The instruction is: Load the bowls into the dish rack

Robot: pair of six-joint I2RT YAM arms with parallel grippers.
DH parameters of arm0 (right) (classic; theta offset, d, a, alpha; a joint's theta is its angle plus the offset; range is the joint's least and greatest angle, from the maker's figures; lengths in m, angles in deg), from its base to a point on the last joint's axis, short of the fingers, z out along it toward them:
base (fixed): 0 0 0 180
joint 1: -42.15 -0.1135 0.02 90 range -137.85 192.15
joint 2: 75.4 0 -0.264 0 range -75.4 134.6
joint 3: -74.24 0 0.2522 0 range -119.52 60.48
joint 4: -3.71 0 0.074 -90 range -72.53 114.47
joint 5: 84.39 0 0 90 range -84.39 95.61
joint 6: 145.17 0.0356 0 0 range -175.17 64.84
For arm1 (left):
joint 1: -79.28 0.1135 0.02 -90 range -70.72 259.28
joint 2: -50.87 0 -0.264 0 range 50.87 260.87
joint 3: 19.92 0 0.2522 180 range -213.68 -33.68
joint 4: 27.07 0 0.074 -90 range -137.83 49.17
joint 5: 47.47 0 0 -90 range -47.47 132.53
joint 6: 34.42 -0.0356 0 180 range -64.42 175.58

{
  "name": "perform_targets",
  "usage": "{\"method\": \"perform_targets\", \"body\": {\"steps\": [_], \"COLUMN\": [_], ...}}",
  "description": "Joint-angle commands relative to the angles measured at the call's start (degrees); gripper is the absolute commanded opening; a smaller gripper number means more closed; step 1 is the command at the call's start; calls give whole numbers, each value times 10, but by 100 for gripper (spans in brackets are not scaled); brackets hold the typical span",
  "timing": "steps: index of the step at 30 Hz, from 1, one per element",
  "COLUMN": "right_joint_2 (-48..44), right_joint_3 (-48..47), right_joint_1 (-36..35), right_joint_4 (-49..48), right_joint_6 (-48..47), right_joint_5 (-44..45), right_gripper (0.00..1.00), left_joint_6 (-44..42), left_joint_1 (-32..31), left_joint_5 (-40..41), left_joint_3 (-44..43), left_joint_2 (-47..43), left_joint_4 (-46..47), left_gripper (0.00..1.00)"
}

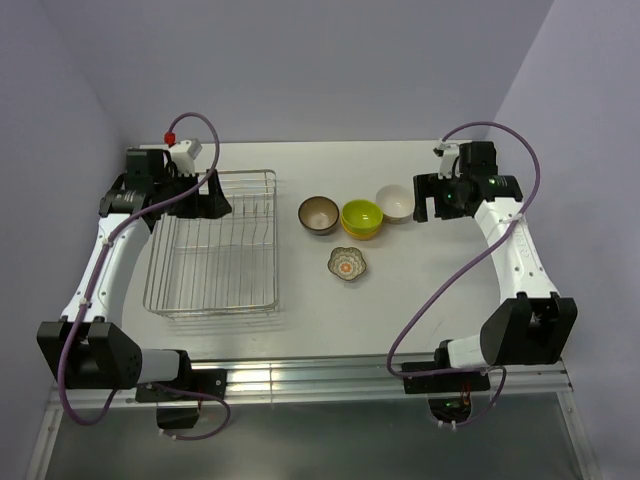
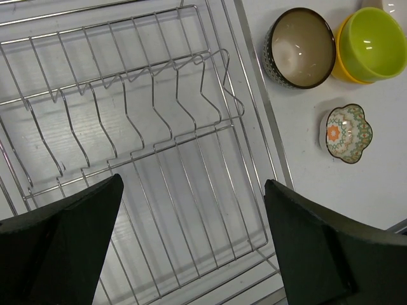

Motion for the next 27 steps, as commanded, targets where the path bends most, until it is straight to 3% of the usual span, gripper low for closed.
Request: {"method": "perform_targets", "body": {"steps": [1,11,27], "right_joint_2": [13,146,355], "right_joint_3": [-47,-147,-238], "right_joint_1": [-3,-2,-2], "right_joint_4": [-4,-5,-42], "right_joint_6": [6,22,40], "right_joint_5": [3,2,16], "right_gripper": [100,95,74], "left_joint_6": [-18,-18,-16], "left_joint_1": [1,1,1], "left_joint_5": [-24,-67,-70], "left_joint_3": [-29,-56,-64], "left_joint_2": [-10,7,21], "left_joint_4": [7,6,5], "left_gripper": [100,99,100]}}
